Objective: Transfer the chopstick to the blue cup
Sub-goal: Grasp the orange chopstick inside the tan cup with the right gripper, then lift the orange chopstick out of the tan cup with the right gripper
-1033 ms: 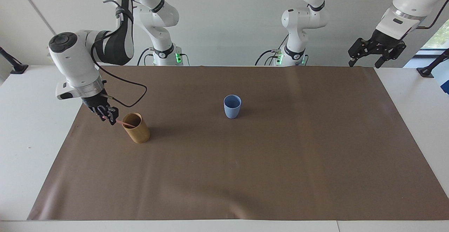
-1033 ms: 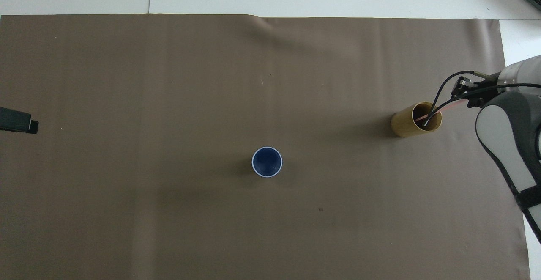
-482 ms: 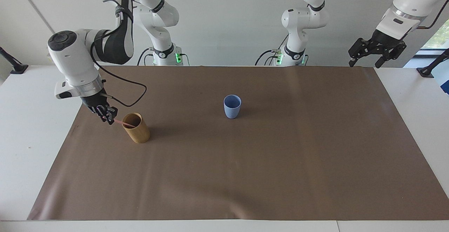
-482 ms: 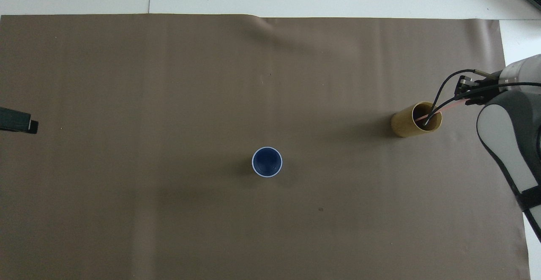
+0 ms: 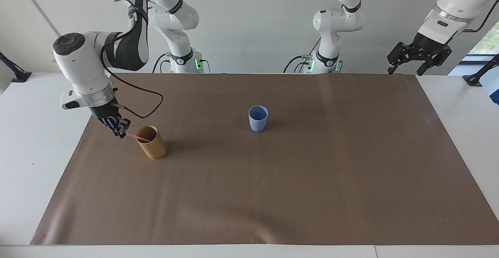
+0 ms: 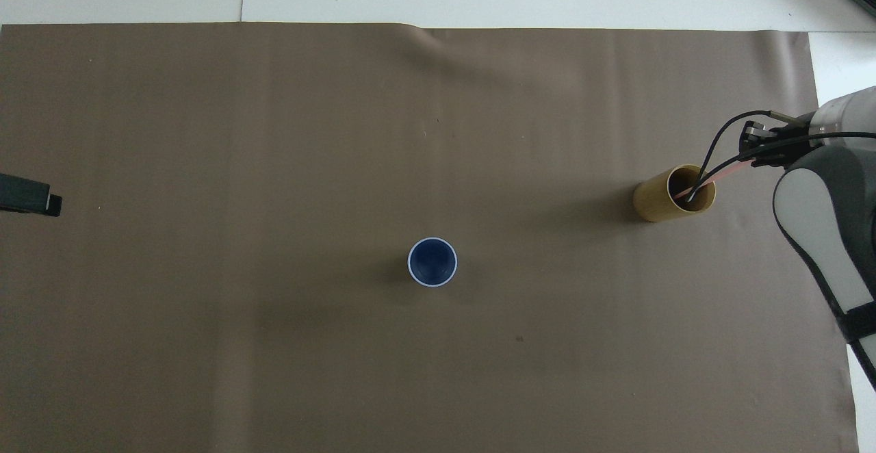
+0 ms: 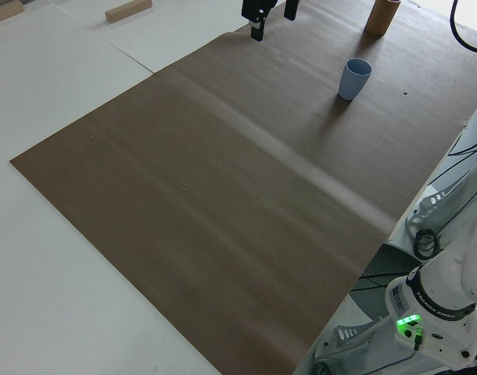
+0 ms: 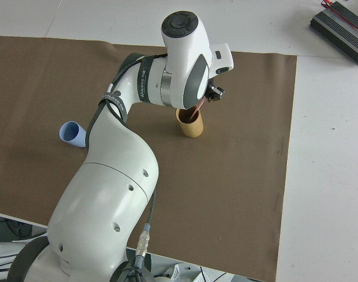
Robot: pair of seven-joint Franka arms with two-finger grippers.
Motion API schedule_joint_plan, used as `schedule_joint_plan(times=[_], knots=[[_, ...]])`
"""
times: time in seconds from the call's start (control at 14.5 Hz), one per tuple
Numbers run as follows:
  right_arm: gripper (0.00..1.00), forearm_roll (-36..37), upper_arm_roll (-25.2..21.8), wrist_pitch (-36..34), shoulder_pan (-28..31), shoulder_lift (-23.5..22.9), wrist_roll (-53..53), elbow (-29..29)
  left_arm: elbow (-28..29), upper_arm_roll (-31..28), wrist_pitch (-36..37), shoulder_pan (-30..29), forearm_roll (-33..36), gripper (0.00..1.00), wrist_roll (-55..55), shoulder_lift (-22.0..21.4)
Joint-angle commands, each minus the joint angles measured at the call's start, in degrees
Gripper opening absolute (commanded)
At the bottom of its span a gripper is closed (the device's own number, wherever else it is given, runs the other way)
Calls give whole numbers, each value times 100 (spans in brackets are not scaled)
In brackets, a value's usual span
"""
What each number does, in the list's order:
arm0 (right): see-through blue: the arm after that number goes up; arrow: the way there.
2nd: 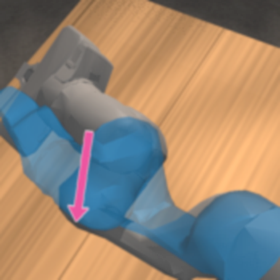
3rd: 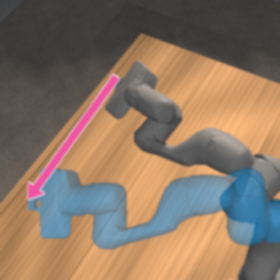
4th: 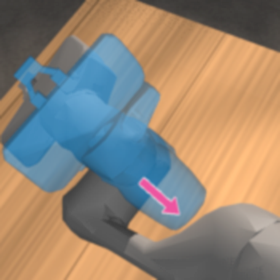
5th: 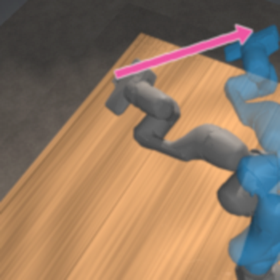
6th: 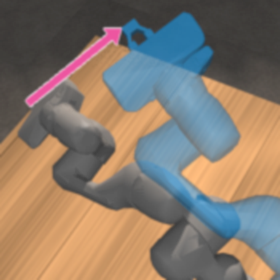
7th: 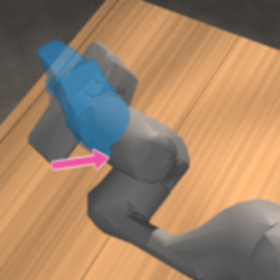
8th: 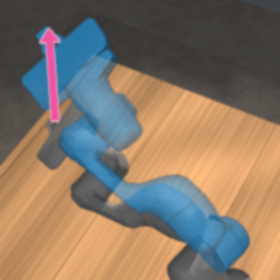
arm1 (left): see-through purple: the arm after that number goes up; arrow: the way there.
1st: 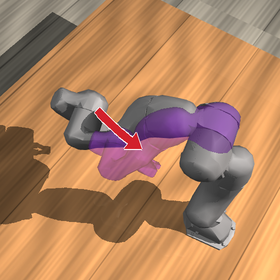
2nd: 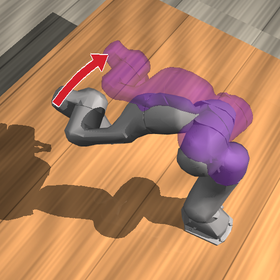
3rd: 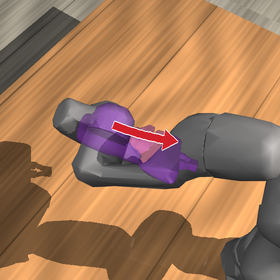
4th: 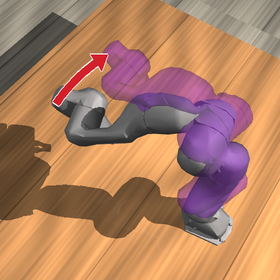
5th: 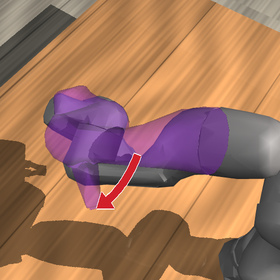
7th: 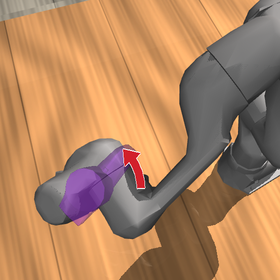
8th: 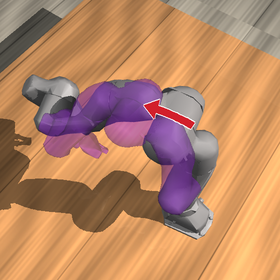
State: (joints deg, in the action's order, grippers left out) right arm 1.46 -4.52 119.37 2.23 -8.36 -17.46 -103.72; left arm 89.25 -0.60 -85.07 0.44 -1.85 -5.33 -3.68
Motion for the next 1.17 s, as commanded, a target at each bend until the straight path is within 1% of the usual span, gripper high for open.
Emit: schedule_joint_plan(times=[0.0, 0.21, 0.41, 0.48, 0.55, 0.83, 1.1], knots=[[9, -23, 74, -45, 76, 63, 208, 27, 154, 24, -10, -44, 35, 100, 67, -142], [5, -23, 91, -159, 76, 98, 217, 71, 163, 24, -10, -35, 44, 100, 67, -142], [4, -23, 91, -256, 67, 168, 217, 115, 154, 24, -10, -35, 35, 100, 67, -142], [1, -23, 100, -300, 59, 212, 217, 124, 154, 24, -10, -44, 35, 100, 67, -142], [0, -23, 100, -370, 58, 282, 217, 141, 163, 24, -10, -35, 35, 100, 67, -142], [0, -14, 92, -1133, 50, 431, 471, 720, 154, 24, -10, -35, 44, 100, 67, -142], [0, 118, 109, -1670, 32, 809, 796, 1055, 154, 24, -10, -35, 35, 100, 67, -142]])
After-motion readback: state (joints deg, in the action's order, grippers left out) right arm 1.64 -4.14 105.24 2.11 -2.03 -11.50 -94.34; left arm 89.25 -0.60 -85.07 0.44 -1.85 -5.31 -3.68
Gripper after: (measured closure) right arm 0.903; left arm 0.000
